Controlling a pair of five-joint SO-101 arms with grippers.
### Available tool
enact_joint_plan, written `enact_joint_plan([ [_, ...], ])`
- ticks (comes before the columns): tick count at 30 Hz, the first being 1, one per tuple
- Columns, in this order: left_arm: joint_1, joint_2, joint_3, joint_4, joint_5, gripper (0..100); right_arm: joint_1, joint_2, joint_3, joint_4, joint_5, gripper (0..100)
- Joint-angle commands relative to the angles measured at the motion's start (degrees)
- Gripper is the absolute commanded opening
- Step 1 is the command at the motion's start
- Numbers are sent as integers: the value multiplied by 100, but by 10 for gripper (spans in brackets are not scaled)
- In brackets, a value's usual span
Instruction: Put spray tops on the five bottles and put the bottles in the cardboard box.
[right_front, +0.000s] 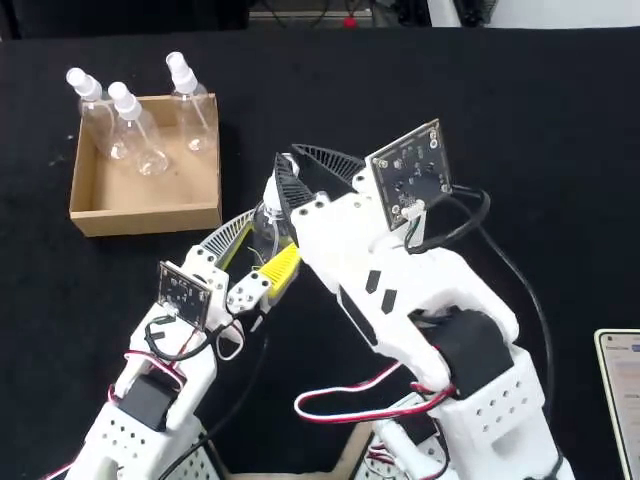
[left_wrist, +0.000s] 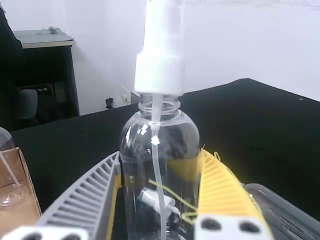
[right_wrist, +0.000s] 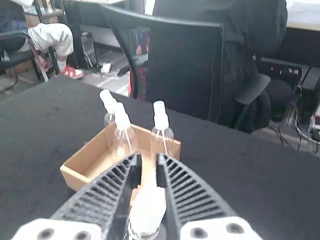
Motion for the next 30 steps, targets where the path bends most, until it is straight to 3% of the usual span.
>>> enact_joint_plan([
  [1, -31, -88, 119, 123, 62, 116, 316, -57, 40, -431, 44, 29],
  [11, -22, -88, 119, 149, 62, 116, 536, 1051, 75, -774, 44, 29],
  [20, -22, -88, 119, 149, 62, 116, -211, 567, 110, -220, 53, 29],
  [30, -22, -97, 119, 149, 62, 116, -220, 435, 224, -255, 53, 31],
])
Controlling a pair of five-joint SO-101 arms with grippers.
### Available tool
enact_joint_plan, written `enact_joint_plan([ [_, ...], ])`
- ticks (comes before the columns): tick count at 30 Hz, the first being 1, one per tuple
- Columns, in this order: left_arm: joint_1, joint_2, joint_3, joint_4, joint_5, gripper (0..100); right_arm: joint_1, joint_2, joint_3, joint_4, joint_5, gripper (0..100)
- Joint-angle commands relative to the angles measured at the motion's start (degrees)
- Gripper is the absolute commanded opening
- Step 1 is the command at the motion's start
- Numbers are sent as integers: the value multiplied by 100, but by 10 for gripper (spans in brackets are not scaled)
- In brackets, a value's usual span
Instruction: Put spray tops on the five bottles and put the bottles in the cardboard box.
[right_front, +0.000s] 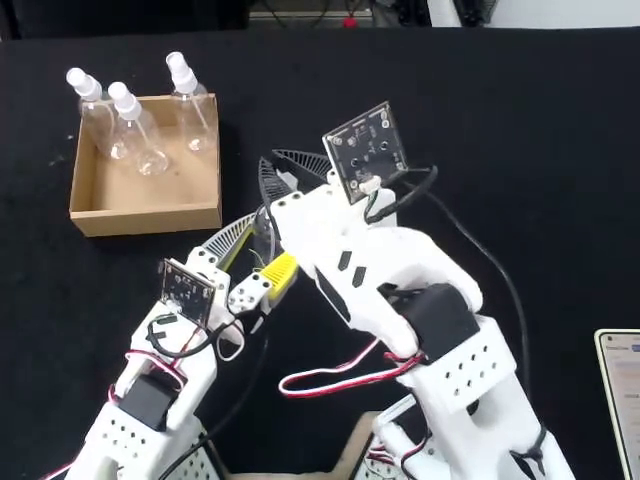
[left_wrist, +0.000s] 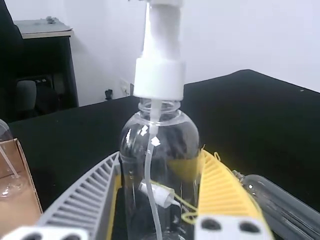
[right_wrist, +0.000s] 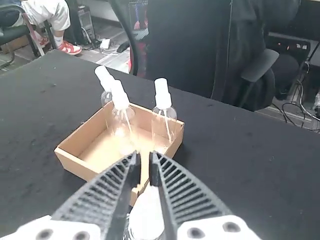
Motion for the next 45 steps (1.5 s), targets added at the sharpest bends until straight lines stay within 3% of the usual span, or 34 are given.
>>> enact_joint_plan([
  [1, -31, -105, 119, 0, 62, 116, -9, -233, -145, 26, 35, 31],
  [7, -40, -105, 119, 0, 62, 116, 457, -374, -505, 0, 35, 30],
  [15, -31, -105, 119, 0, 62, 116, 501, 295, -418, -141, 35, 31],
  [26, -40, -105, 119, 9, 62, 116, -35, 532, -435, 202, 26, 29],
  [45, -40, -132, 119, 9, 62, 116, -70, 171, -224, 967, 35, 31],
])
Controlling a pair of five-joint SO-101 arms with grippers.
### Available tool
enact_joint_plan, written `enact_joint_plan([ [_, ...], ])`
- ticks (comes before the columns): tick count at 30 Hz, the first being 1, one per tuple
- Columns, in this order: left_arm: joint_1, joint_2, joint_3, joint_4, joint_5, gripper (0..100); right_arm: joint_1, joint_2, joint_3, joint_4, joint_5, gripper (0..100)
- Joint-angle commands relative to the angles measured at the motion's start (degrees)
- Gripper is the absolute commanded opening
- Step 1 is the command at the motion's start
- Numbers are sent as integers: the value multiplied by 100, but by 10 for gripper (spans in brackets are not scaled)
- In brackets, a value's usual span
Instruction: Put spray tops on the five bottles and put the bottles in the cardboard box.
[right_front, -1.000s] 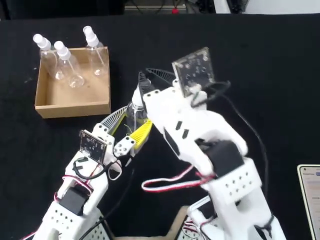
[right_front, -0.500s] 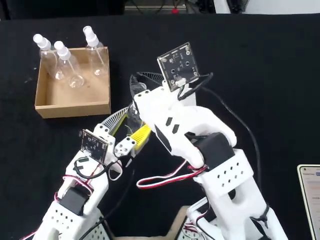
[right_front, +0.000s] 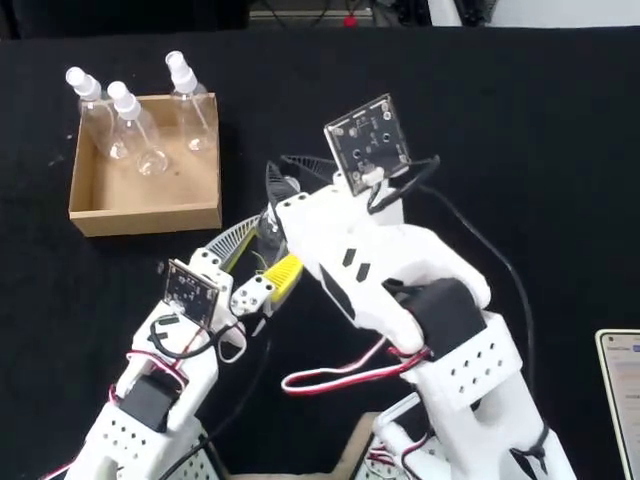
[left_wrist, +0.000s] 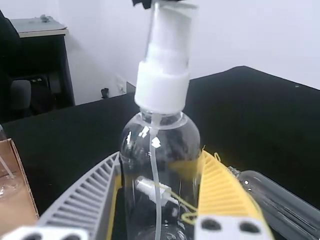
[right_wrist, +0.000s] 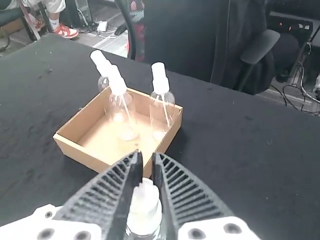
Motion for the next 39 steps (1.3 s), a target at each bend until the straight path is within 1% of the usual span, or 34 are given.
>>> enact_joint_plan([
  [1, -75, -141, 119, -26, 62, 116, -149, -31, 189, 202, 35, 31],
  [8, -75, -132, 119, -26, 62, 116, -167, -40, -48, 220, 35, 31],
  [13, -84, -132, 119, -26, 62, 116, -642, -40, -119, 211, 62, 31],
  [17, -110, -141, 119, -26, 62, 116, -695, -40, -259, 246, 571, 31],
  [21, -119, -141, 119, -26, 62, 116, -659, -40, -233, 246, 686, 31],
  [23, -119, -141, 119, -26, 62, 116, -492, -40, -242, 202, 747, 32],
  [27, -110, -141, 119, -26, 62, 116, 0, -40, -356, -18, 712, 33],
  [29, -110, -141, 119, -26, 62, 116, 70, -48, -470, 9, 695, 34],
  [31, -110, -141, 119, -26, 62, 116, -18, -127, -655, 246, 589, 56],
  [35, -101, -132, 119, -26, 62, 116, -484, -488, -1042, 677, 299, 129],
  [37, -101, -123, 119, -26, 62, 116, -607, -673, -1147, 712, 308, 134],
  [39, -127, -123, 119, -26, 62, 116, -510, -892, -1200, 721, 308, 134],
])
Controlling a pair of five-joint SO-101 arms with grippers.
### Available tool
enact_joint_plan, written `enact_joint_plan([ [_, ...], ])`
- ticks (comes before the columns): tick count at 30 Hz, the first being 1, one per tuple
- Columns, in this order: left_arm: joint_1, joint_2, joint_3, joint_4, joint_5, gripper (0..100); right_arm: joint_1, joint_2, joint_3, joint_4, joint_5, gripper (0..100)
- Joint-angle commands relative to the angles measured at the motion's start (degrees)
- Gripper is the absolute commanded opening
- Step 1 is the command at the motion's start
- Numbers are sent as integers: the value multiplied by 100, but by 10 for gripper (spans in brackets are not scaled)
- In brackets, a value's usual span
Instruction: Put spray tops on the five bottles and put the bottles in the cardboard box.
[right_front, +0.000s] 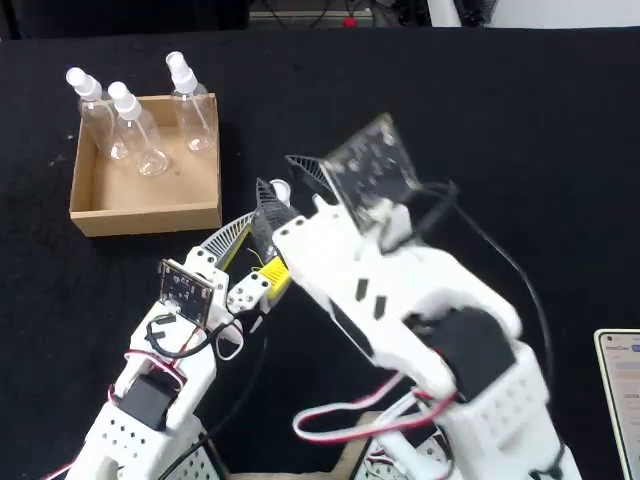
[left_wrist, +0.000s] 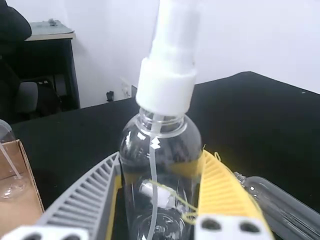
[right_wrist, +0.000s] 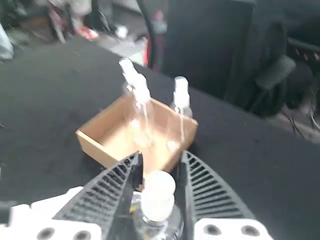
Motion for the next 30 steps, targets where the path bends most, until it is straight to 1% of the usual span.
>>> enact_joint_plan([
  [1, -75, -105, 119, -18, 62, 116, 141, -470, -347, 35, -53, 134],
  [4, -84, -114, 119, -18, 62, 116, 782, -716, -57, 18, -53, 134],
  [7, -101, -123, 119, -44, 62, 116, 1442, -875, 602, 9, -70, 134],
  [9, -338, -123, 57, -62, 62, 116, 1679, -927, 1130, -44, -88, 134],
  [12, -936, -123, -286, -26, 62, 116, 1829, -1042, 2105, -484, -97, 134],
  [15, -1666, -123, -673, -26, 62, 116, 1811, -1226, 3196, -1345, -105, 134],
  [17, -2316, -123, -813, -26, 88, 116, 1802, -1367, 3855, -1978, -105, 134],
  [20, -3178, -79, -708, -53, 97, 116, 1802, -1490, 4752, -2840, -105, 134],
  [22, -3609, -79, -611, -62, 79, 116, 1635, -1534, 5200, -3420, -105, 134],
  [25, -3969, -62, -514, -290, 97, 116, 1125, -1508, 5692, -3991, -105, 134],
  [28, -3996, -62, -347, -703, 70, 116, 563, -1508, 5938, -4044, -105, 134],
  [30, -4004, -62, -321, -879, 70, 116, 360, -1508, 6053, -4053, -105, 134],
])
